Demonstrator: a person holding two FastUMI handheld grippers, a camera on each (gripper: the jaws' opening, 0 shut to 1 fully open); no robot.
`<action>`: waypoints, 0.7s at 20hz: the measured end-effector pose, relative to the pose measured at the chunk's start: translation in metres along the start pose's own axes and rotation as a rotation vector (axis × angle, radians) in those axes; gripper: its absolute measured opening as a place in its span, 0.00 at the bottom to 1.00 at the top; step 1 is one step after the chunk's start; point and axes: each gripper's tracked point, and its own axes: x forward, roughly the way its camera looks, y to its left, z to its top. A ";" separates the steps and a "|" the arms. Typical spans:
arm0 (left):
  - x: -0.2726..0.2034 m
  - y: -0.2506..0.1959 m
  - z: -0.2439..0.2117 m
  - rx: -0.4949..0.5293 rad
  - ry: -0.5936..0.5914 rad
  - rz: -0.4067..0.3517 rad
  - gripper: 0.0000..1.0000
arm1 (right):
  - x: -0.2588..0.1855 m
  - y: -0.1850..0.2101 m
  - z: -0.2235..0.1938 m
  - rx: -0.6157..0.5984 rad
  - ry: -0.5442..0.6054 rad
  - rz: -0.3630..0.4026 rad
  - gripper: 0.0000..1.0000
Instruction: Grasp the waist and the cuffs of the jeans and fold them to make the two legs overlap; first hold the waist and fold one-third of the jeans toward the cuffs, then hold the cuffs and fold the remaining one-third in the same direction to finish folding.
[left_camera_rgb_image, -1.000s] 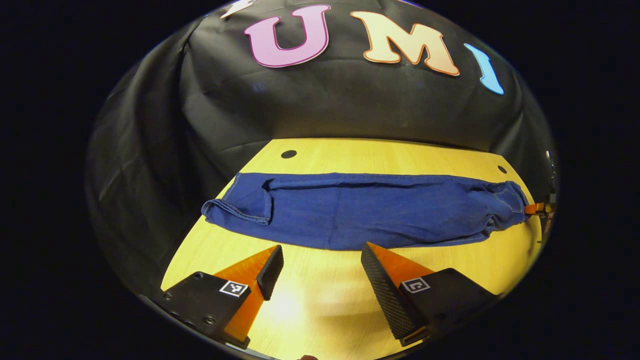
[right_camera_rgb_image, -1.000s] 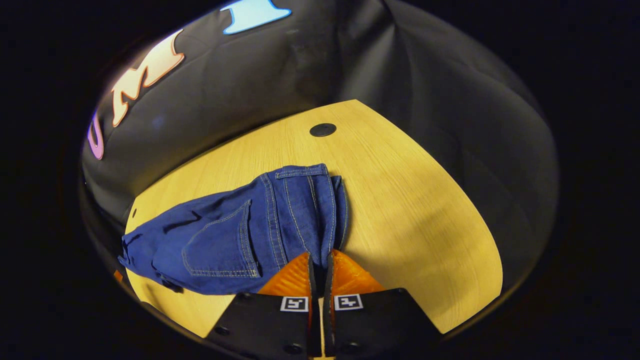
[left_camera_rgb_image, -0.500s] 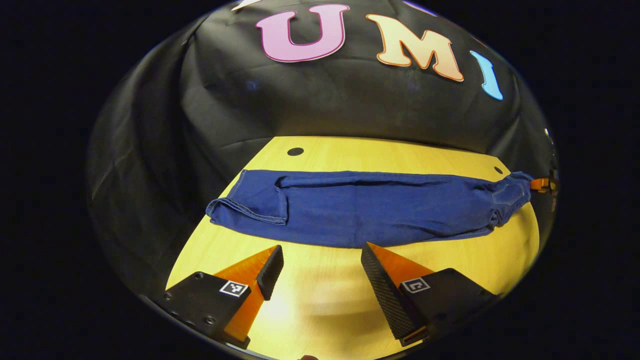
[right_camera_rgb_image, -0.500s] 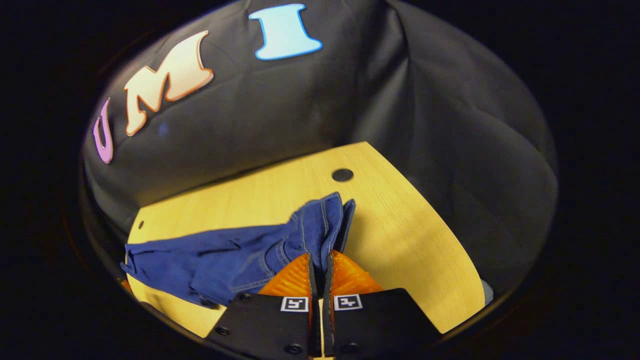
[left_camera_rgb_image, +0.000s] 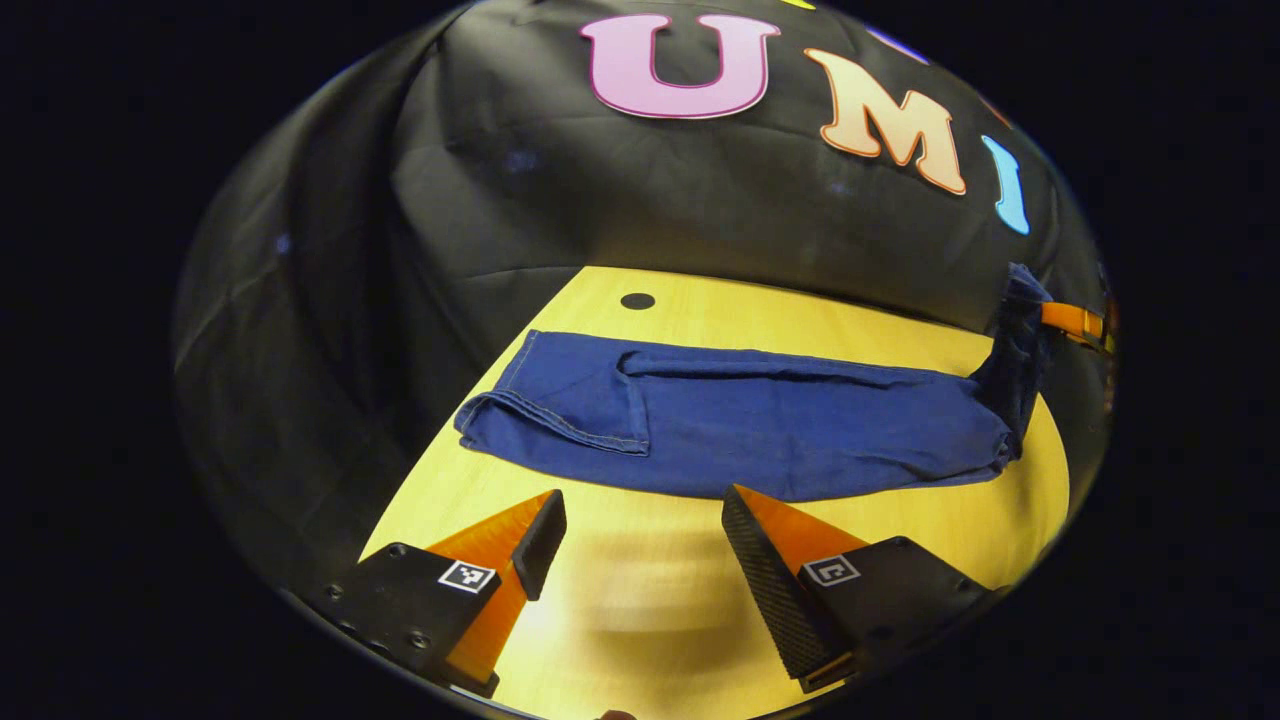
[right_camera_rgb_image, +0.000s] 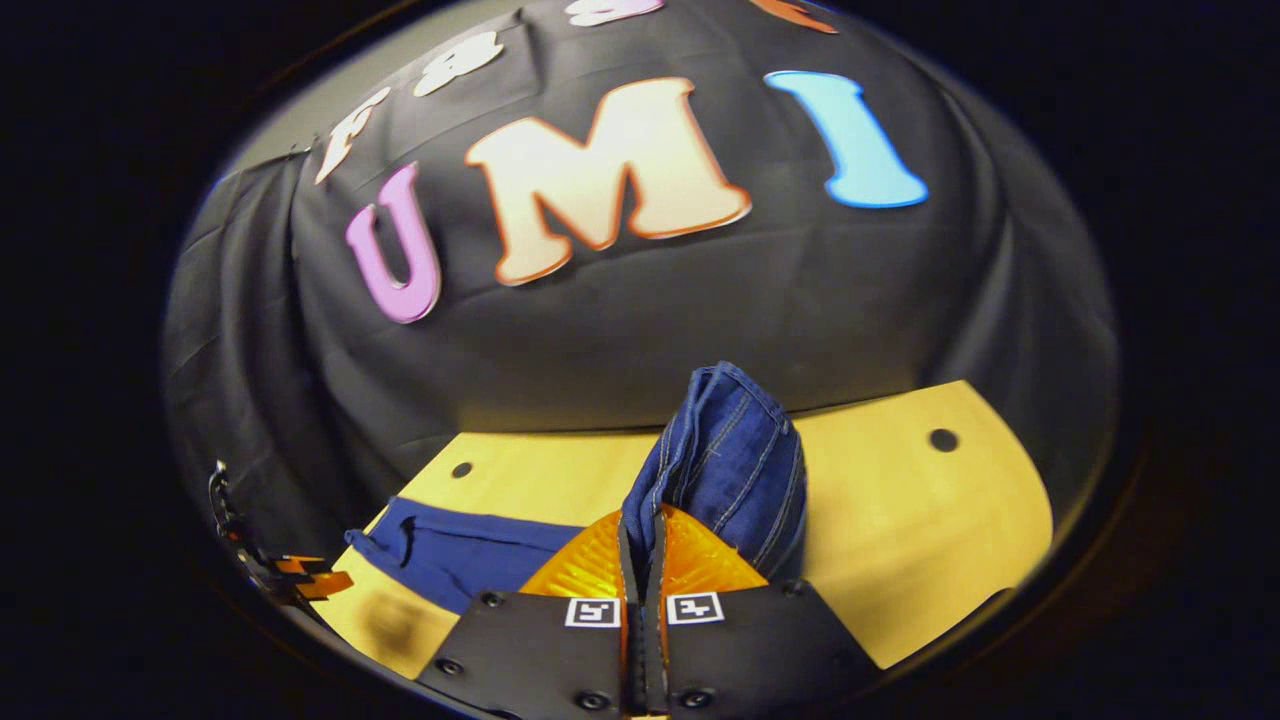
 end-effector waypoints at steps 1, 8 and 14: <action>0.000 0.001 -0.001 -0.005 0.002 0.001 0.95 | 0.011 0.017 -0.016 -0.012 0.028 0.021 0.03; 0.001 0.001 -0.002 -0.033 0.006 -0.004 0.96 | 0.060 0.085 -0.093 -0.056 0.164 0.131 0.03; -0.004 0.004 -0.009 -0.035 0.006 -0.030 0.97 | 0.078 0.074 -0.130 -0.222 0.300 0.045 0.03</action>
